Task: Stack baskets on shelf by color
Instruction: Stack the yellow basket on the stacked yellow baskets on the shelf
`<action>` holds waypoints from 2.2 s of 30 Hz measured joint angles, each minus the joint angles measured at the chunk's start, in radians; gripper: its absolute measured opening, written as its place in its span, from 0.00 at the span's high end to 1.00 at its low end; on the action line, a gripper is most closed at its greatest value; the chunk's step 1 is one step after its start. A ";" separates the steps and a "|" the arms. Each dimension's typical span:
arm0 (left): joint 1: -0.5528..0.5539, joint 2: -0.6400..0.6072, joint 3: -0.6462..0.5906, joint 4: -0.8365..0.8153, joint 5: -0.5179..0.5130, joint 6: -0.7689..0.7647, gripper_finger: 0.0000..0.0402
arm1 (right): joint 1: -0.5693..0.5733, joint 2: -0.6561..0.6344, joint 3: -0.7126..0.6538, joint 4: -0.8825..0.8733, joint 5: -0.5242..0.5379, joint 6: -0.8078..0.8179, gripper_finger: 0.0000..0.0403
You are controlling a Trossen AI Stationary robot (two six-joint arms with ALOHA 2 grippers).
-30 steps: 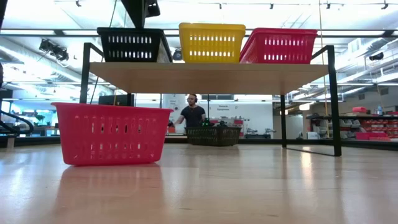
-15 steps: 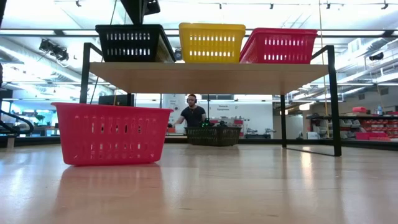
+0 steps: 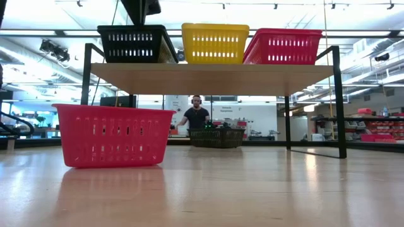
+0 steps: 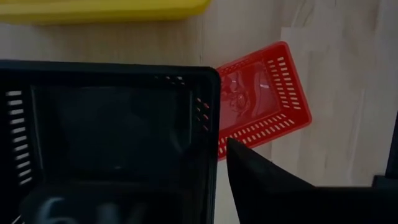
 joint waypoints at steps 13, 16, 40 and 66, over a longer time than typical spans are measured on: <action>0.000 -0.006 0.047 -0.036 -0.028 -0.005 0.66 | 0.000 0.000 0.000 0.000 0.000 0.000 0.70; 0.000 -0.009 0.146 -0.106 -0.039 -0.012 0.60 | 0.000 0.000 0.000 0.000 0.000 0.000 0.70; -0.283 0.015 0.212 0.046 -0.084 -0.556 0.57 | 0.147 0.000 0.000 -0.002 -0.105 0.097 0.70; -0.414 0.336 0.212 0.109 -0.075 -0.662 0.57 | 0.519 -0.001 -0.028 -0.001 -0.262 0.272 0.70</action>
